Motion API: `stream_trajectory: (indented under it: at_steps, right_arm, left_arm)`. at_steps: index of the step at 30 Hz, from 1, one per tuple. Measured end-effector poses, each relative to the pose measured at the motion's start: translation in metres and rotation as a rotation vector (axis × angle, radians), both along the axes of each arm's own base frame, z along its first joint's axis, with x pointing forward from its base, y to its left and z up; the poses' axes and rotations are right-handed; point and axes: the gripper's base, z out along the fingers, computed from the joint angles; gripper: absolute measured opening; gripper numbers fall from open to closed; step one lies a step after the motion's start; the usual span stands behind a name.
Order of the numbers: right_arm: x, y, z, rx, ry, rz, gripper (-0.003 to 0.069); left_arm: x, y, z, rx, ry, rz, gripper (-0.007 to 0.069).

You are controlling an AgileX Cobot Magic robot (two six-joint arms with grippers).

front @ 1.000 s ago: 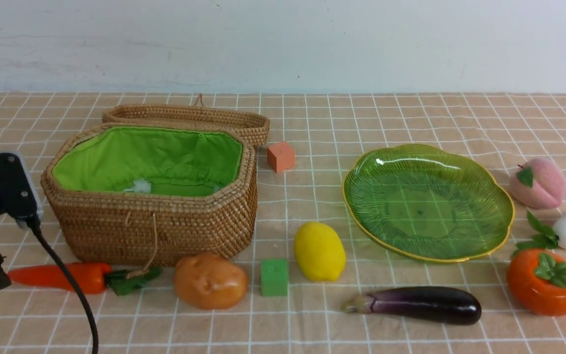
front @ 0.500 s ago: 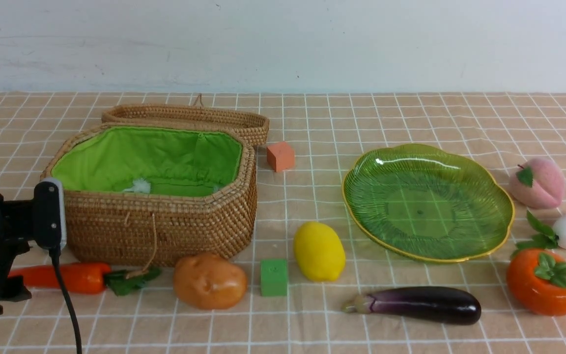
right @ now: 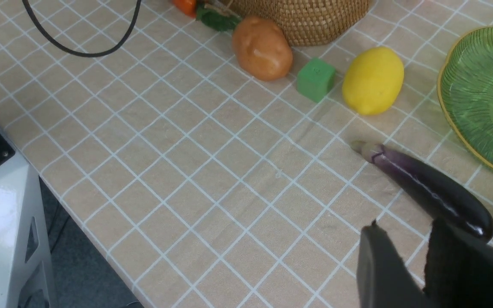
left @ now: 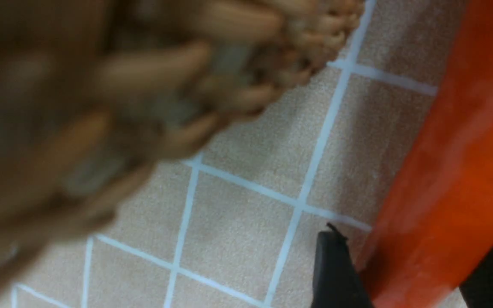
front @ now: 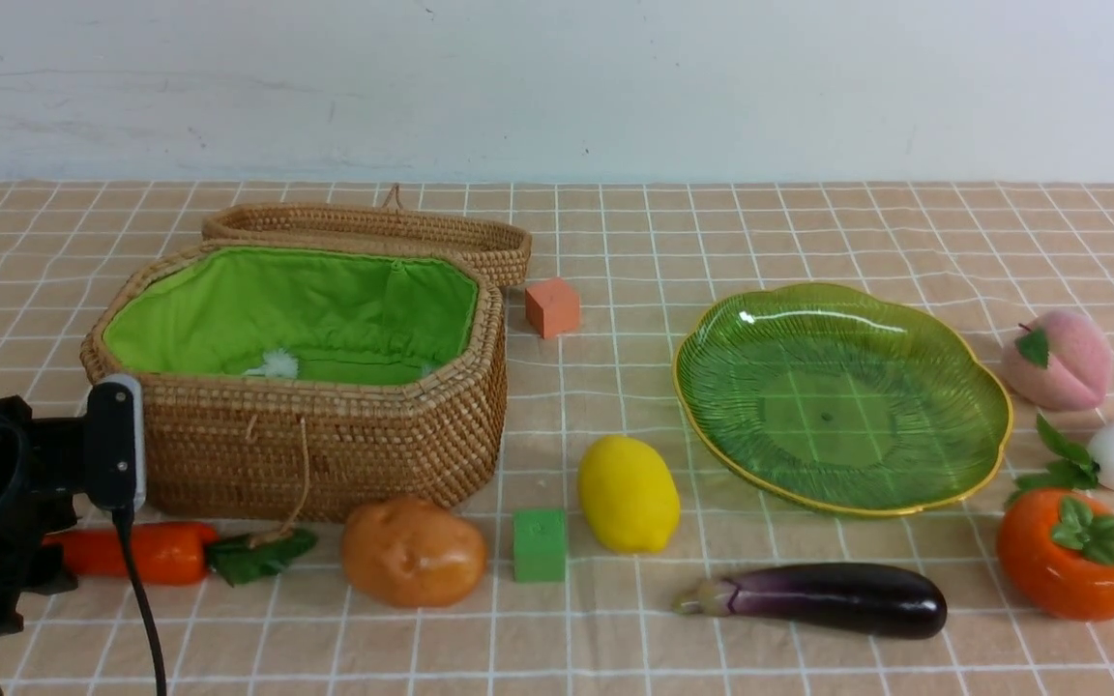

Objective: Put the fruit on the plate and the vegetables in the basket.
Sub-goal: Use the left arm to grab a carrot and put it into the left basket

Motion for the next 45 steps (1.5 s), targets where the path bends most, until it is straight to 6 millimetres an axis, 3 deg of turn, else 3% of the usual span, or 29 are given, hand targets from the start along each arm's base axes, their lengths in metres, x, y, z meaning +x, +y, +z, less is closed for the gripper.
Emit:
stream_trajectory:
  at_steps: [11, 15, 23, 28, 36, 40, 45]
  right_arm:
    - [0.0, 0.0, 0.0, 0.002, -0.002, -0.001, 0.0181]
    - [0.0, 0.0, 0.0, 0.003, -0.002, 0.0, 0.0183]
    - [0.0, 0.0, 0.0, 0.004, -0.001, 0.0, 0.0189]
    - [0.0, 0.0, 0.0, 0.004, -0.001, 0.0, 0.0192]
    - [0.0, 0.0, 0.0, 0.004, -0.001, 0.0, 0.0192]
    - [0.001, 0.0, 0.001, 0.01, -0.01, -0.004, 0.0197]
    - [0.004, 0.001, 0.006, 0.053, -0.058, -0.026, 0.0199]
  left_arm:
    - [-0.004, -0.001, -0.003, 0.031, 0.087, -0.12, 0.0351]
    - [-0.006, -0.001, -0.003, 0.028, 0.11, -0.129, 0.0234]
    - [-0.012, -0.004, -0.001, 0.074, 0.182, -0.18, 0.0234]
    - [-0.021, -0.015, 0.015, 0.079, 0.195, -0.184, 0.0234]
    - [-0.053, -0.029, 0.071, 0.019, 0.153, -0.087, 0.0234]
    - [-0.076, -0.047, 0.131, -0.102, -0.154, -0.048, 0.0234]
    - [-0.072, -0.069, 0.166, -0.169, -0.358, -0.097, 0.0234]
